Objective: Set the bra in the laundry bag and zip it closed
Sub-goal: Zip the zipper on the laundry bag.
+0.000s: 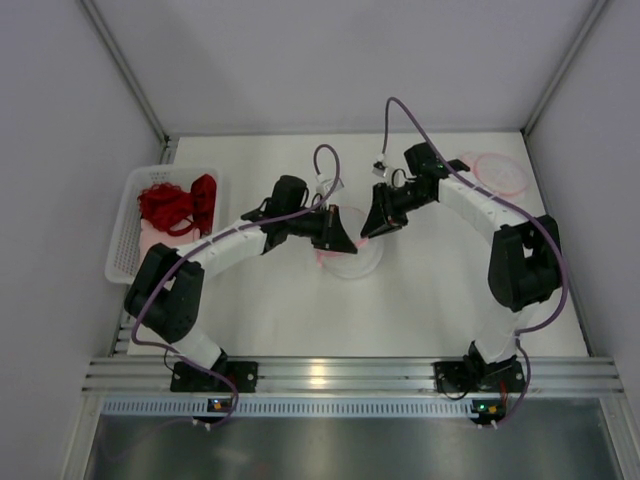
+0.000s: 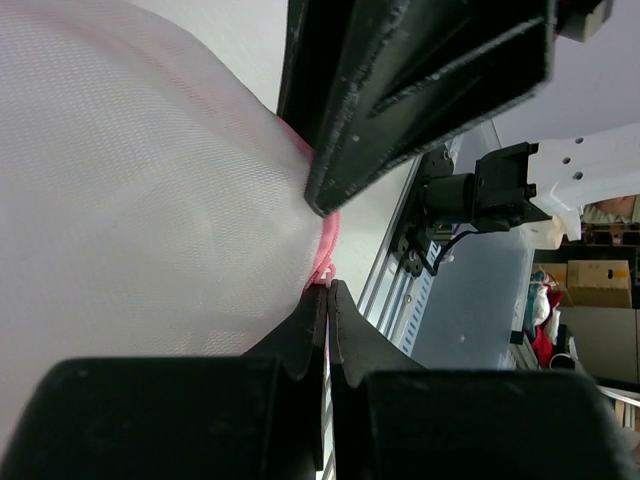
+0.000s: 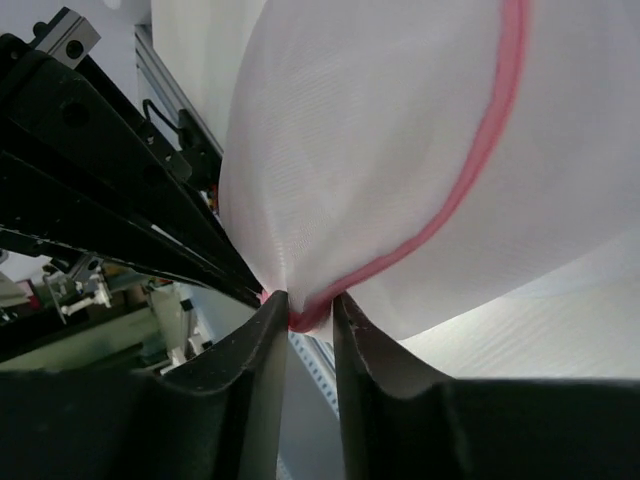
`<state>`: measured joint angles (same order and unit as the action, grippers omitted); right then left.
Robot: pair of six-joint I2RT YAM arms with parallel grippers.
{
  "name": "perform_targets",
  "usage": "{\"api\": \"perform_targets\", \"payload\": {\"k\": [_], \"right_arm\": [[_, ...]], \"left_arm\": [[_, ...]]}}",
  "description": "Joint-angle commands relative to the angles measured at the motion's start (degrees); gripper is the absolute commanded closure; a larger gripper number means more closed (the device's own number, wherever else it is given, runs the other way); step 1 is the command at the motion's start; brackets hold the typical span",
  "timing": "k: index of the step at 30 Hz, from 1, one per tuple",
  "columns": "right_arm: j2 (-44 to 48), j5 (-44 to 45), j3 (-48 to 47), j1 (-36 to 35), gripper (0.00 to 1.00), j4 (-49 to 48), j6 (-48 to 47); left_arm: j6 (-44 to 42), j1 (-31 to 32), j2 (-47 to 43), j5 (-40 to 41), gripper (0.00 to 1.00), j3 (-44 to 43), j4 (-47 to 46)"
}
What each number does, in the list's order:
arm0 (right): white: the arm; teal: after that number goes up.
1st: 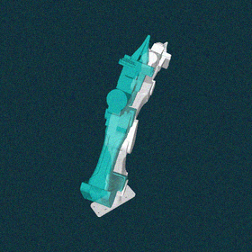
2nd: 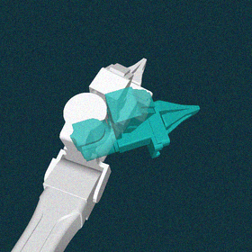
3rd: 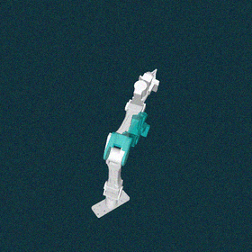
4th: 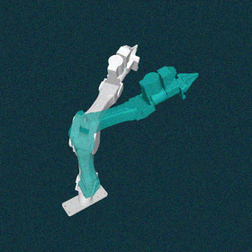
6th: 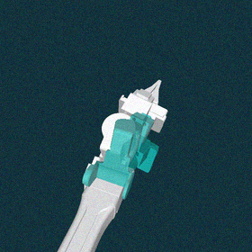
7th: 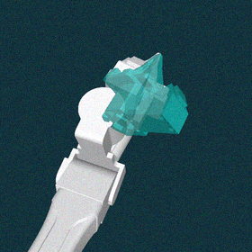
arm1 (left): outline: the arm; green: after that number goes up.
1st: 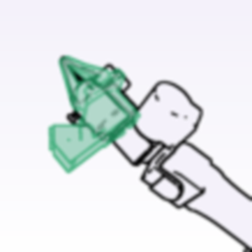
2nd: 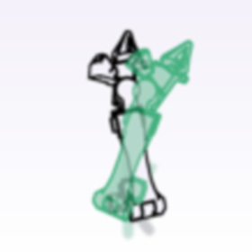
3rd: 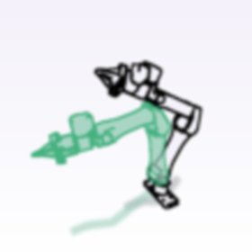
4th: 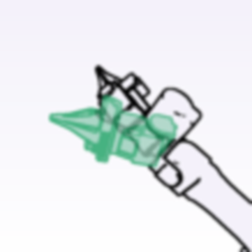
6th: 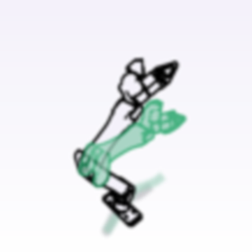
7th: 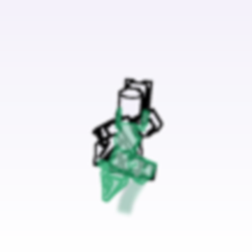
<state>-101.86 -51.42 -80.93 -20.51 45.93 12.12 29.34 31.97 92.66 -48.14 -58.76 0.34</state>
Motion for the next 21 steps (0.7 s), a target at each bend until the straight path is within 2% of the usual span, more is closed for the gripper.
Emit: {"api": "perform_targets", "payload": {"k": [1, 2, 3, 4, 12, 19, 20, 21], "right_arm": [[-1.5, 1.0, -4.0, -0.2, 0.77, 0.8, -0.4], [-1.8, 1.4, -4.4, -0.2, 0.84, 0.9, -0.5], [-2.3, 1.4, -4.6, -0.1, 0.99, 0.9, -0.3], [-2.5, 1.4, -4.6, 0.4, 1.00, 0.9, -0.3], [-3.1, 1.8, -5.1, 3.8, 1.00, -0.1, -0.1], [-4.0, 1.5, -5.7, 5.1, 1.00, -0.6, -0.7], [-4.0, 1.4, -6.1, 5.1, 0.98, -0.5, -0.8], [-3.9, 1.3, -6.4, 5.1, 0.82, 0.3, -0.9]], "left_arm": [[0.3, 0.1, -1.6, -0.9, 1.00, 0.0, -3.7], [-0.1, 0.0, -2.0, -1.1, 1.00, 1.2, -3.7], [-0.3, 0.0, -2.7, -1.3, 1.00, 1.7, -3.7], [-0.5, 0.1, -3.3, -1.3, 1.00, 2.4, -3.2], [-6.0, -0.5, -8.4, -0.7, 1.00, 7.3, 3.9], [-8.7, -0.8, -10.4, -0.3, 1.00, 7.8, 7.4], [-8.5, -0.9, -10.2, -0.4, 1.00, 7.4, 7.4], [-8.3, -0.9, -9.7, -0.3, 1.00, 7.0, 7.3]]}}
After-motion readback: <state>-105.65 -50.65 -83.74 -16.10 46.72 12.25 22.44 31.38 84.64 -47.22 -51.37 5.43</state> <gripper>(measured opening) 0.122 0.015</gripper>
